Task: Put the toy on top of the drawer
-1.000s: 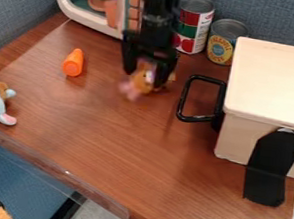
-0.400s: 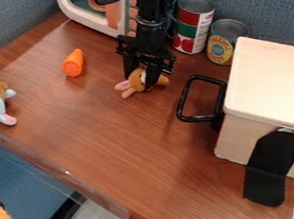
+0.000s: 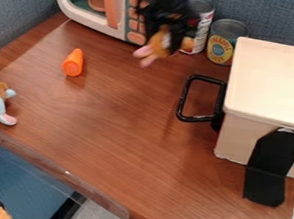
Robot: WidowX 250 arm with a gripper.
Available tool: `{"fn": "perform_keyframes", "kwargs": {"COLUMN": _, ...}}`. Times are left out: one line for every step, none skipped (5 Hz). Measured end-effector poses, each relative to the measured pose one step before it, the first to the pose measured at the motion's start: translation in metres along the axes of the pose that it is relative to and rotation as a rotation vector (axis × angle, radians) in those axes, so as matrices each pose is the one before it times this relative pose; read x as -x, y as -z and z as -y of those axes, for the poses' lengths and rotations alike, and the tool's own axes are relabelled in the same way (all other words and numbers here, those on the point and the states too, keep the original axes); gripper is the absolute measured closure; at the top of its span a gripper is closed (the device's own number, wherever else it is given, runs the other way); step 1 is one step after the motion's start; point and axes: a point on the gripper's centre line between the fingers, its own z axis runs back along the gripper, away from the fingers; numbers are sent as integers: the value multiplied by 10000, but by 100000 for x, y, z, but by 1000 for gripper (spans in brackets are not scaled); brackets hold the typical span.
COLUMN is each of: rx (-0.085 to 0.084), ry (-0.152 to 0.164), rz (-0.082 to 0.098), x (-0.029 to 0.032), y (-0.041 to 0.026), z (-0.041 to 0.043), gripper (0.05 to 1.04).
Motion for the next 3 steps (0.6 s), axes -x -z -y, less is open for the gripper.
{"fn": "perform_keyframes", "kwargs": {"rx": 236, "ry": 825, "rz": 239, "x": -665, "y": -2294, "z": 4108, "gripper": 542}}
{"fn": "perform_keyframes", "kwargs": {"rx": 694, "ry": 1196, "rz": -118, "x": -237, "y": -1029, "z": 4712, "gripper": 542}}
{"fn": "perform_keyframes", "kwargs": {"rx": 110, "ry": 281, "rz": -248, "x": 264, "y": 135, "z": 2290, "gripper": 542}}
